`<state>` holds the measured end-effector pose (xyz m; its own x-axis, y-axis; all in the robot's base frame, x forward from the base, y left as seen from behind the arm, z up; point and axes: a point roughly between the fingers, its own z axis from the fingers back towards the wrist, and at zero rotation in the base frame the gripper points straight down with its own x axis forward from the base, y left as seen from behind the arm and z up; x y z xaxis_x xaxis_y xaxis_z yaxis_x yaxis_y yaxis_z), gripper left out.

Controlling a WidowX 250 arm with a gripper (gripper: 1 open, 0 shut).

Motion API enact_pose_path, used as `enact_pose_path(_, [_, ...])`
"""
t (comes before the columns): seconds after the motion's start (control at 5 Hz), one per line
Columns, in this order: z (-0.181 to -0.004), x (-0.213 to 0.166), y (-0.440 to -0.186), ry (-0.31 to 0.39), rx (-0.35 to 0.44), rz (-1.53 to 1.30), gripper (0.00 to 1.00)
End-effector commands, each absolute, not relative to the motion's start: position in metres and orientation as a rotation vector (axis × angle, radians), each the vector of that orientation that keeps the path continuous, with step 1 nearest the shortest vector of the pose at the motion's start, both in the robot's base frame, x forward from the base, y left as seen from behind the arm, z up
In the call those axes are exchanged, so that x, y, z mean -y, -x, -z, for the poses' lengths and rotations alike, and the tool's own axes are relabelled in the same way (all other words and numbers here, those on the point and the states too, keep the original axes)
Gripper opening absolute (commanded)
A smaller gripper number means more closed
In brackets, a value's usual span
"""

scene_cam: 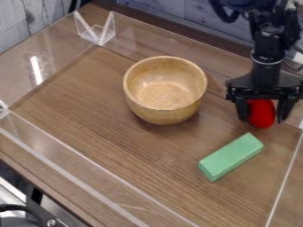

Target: Move the red object to the left side of the table

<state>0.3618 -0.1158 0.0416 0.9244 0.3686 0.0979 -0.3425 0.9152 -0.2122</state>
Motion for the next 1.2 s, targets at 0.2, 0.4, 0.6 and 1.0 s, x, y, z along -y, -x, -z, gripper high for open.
enact_pose_path(0.2, [-0.079, 0.109, -0.378, 0.254, 0.216, -0.245, 0.00])
enact_pose_path(0.4, [-0.093, 0.105, -0.376, 0.279, 0.249, -0.256, 0.00])
enact_pose_path(0.6, [-0.116, 0.095, -0.372, 0.307, 0.302, -0.271, 0.00])
enact_pose_path(1.0, [-0.149, 0.044, -0.362, 0.320, 0.361, -0.332, 0.00])
